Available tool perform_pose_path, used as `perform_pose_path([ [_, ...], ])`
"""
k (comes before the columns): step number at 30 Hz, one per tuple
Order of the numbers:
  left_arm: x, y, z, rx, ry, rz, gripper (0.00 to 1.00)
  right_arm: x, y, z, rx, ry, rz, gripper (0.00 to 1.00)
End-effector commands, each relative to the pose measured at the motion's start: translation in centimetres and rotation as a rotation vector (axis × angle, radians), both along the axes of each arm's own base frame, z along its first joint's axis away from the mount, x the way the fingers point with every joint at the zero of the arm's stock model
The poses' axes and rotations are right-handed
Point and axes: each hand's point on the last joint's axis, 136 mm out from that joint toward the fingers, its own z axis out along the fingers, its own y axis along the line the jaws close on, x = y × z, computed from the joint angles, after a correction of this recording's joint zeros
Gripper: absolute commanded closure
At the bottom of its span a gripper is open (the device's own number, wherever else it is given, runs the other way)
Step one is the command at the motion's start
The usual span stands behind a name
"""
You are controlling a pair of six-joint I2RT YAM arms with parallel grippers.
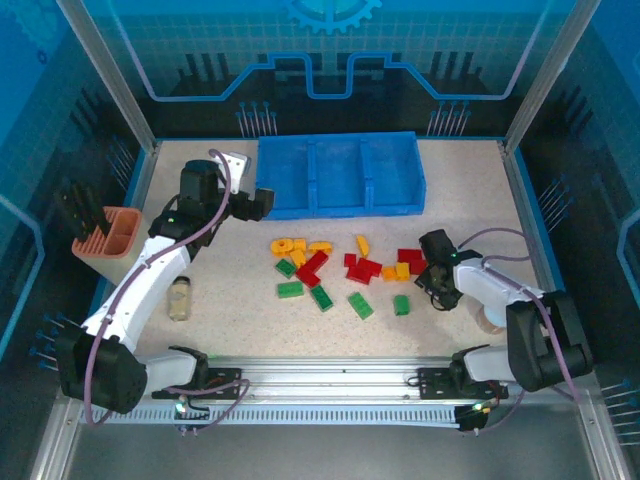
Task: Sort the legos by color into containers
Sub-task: Pick up the lego from the bottom-right of the table, then place the lego in the container.
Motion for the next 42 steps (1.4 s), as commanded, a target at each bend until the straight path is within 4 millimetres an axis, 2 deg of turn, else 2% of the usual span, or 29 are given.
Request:
perform_pose_path([
  [1, -0.2, -0.4, 0.8, 0.004, -0.039, -0.026, 0.01, 0.8, -0.8, 0.0, -0.031, -0.011, -0.006, 0.42],
  [9, -0.1, -0.4, 0.2, 0.007, -0.026, -0.031, 0.01, 1.5, -0.5, -0.8, -0.026, 0.014, 0.044, 0.63],
  [12, 0.0, -0.5, 0.1, 0.006, -0.023, -0.035, 0.01, 2.0, 0.1, -0.4, -0.014, 0.019, 0.103, 0.70],
  [14, -0.1, -0.6, 0.1, 0.006, -0.021, -0.037, 0.00, 2.7, 0.5, 0.7, -0.018, 0.012, 0.184, 0.73],
  [17, -0.1, -0.5, 0.3, 0.010, -0.026, -0.036, 0.00, 4.4, 0.8, 4.4, -0.068, -0.003, 0.343, 0.75],
  [18, -0.2, -0.5, 0.3, 0.009, -0.029, -0.037, 0.00, 5.5, 1.0, 6.2, -0.087, -0.024, 0.407, 0.75],
  [22, -0.1, -0.3, 0.4, 0.013, -0.036, -0.025, 0.00, 9.3, 3.5, 10.8, -0.032, -0.106, 0.594, 0.75],
  [24, 0.1, 0.2, 0.3, 0.020, -0.039, 0.006, 0.01, 11.9, 4.8, 12.4, -0.044, -0.137, 0.686, 0.75],
  [28, -0.1, 0.2, 0.5, 0.020, -0.049, 0.004, 0.00, 17.7, 6.2, 13.7, -0.111, -0.203, 0.784, 0.75],
  [31, -0.4, 0.0, 0.8, 0.015, -0.061, -0.013, 0.01, 22.0, 6.9, 13.8, -0.151, -0.252, 0.813, 0.74],
  [33, -0.5, 0.0, 1.1, 0.018, -0.069, -0.017, 0.01, 24.9, 7.4, 12.9, -0.165, -0.256, 0.836, 0.74],
  [36, -0.8, -0.1, 1.8, 0.013, -0.081, -0.029, 0.01, 28.3, 8.1, 11.4, -0.186, -0.255, 0.864, 0.73],
  [42, -1.2, 0.1, 3.0, 0.027, -0.108, -0.028, 0.01, 33.2, 8.3, 8.3, -0.188, -0.249, 0.854, 0.71],
])
